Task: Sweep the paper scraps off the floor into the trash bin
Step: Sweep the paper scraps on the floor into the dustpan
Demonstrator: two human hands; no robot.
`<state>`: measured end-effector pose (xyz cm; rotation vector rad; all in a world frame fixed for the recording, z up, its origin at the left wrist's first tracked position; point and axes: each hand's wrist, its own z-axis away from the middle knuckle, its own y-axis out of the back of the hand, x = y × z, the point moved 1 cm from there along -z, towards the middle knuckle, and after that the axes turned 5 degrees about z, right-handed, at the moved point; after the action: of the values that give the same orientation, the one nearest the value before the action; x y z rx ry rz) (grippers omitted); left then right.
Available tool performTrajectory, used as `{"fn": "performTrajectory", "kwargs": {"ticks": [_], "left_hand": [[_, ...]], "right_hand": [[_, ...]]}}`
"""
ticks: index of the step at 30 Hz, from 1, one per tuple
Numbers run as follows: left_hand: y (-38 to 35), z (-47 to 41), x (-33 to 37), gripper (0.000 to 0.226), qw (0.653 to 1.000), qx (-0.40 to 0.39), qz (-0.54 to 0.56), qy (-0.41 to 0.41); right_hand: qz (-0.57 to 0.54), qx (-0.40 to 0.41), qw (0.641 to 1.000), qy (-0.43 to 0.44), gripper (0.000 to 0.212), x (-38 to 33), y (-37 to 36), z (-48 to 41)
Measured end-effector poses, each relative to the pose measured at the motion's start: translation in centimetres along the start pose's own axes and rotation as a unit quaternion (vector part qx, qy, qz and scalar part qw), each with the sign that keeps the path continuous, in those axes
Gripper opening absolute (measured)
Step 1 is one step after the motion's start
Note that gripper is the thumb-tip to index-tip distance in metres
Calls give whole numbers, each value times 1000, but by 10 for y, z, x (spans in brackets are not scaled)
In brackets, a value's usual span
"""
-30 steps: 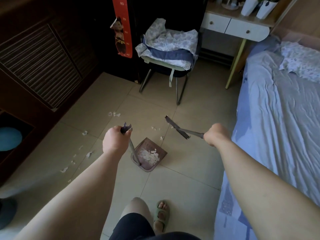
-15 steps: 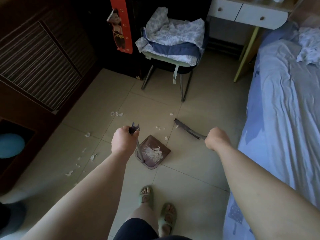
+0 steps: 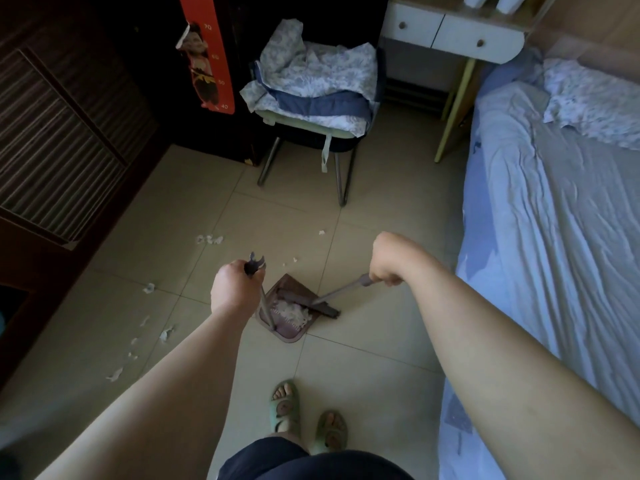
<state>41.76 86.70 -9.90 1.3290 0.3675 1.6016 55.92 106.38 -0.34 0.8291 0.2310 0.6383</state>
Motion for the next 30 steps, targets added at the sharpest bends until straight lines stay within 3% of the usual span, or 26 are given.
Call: {"fn": "performTrajectory", "kwargs": {"ticks": [2, 5, 11, 15, 22, 30], "left_hand": [[4, -1, -2, 28, 1000, -6, 3, -3], [9, -2, -5, 28, 1000, -13, 6, -12], [24, -10, -19, 28, 999, 8, 30, 4], [33, -13, -25, 28, 999, 18, 41, 16], [42, -23, -19, 24, 998, 41, 25, 35], [44, -40, -14, 24, 995, 73, 11, 72]], "right_hand": [[27, 40, 999, -15, 41, -5, 12, 8], [15, 70, 997, -22, 29, -8, 21, 11], [-40, 61, 996, -54, 38, -20, 16, 6], [-107, 44, 989, -90, 27, -23, 8, -4], [-184, 89, 971, -125, 16, -14, 19, -29], [-189, 138, 965, -123, 13, -10, 33, -75]]}}
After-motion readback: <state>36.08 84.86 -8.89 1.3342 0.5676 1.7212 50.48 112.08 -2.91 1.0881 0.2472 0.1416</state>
